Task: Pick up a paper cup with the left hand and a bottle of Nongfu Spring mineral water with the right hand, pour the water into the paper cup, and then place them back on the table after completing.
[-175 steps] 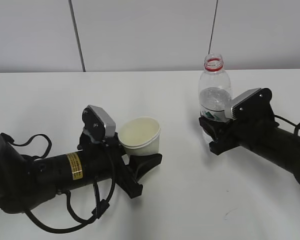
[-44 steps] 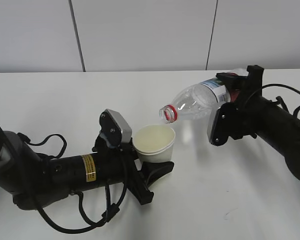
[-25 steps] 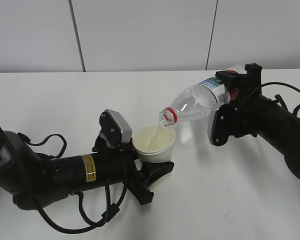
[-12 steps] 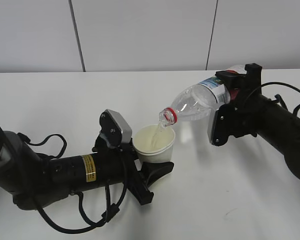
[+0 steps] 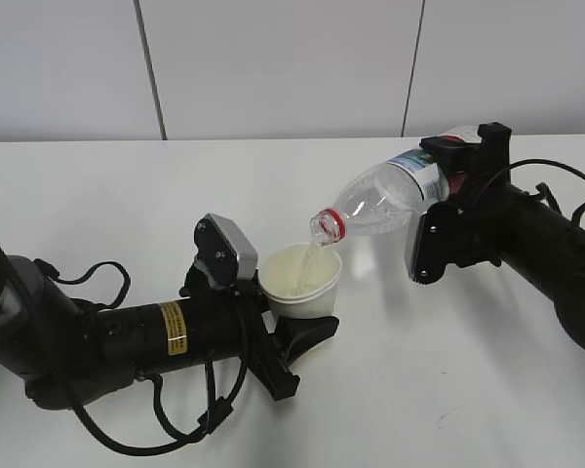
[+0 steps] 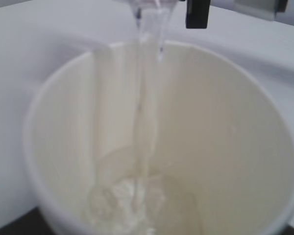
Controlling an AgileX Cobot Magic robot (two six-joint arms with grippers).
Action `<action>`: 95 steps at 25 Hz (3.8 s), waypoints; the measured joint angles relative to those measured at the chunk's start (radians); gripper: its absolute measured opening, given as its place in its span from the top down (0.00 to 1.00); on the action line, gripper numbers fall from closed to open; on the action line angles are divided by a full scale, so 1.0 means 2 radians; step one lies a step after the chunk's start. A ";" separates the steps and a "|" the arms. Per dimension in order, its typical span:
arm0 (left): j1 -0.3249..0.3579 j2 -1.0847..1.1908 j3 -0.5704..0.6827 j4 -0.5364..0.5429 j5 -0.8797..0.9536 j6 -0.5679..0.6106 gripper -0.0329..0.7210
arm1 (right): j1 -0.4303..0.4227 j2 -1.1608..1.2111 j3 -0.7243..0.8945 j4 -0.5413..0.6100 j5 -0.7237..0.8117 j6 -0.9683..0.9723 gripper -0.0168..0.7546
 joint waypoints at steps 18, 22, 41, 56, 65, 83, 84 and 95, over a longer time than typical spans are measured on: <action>0.000 0.000 0.000 0.000 0.000 0.000 0.45 | 0.000 0.000 0.000 0.000 -0.001 -0.005 0.39; 0.000 0.000 0.000 0.000 0.000 0.000 0.45 | 0.000 0.000 0.000 0.000 -0.001 -0.005 0.39; 0.000 0.000 0.000 0.000 0.001 0.000 0.45 | 0.000 0.000 0.000 0.000 -0.002 -0.005 0.39; 0.000 0.000 0.000 0.000 0.002 0.000 0.45 | 0.000 0.000 0.005 -0.001 -0.004 0.031 0.39; 0.000 0.000 0.000 -0.001 0.002 0.000 0.45 | 0.000 0.000 0.011 0.000 -0.005 0.112 0.39; 0.000 0.000 0.000 -0.029 0.001 0.000 0.45 | 0.000 0.000 0.011 0.011 -0.005 0.600 0.39; 0.000 0.000 0.000 -0.029 0.001 0.000 0.45 | 0.000 0.000 0.011 0.011 -0.005 0.618 0.39; 0.003 -0.002 0.000 -0.041 0.003 0.000 0.45 | 0.000 0.000 0.011 0.039 -0.005 0.751 0.39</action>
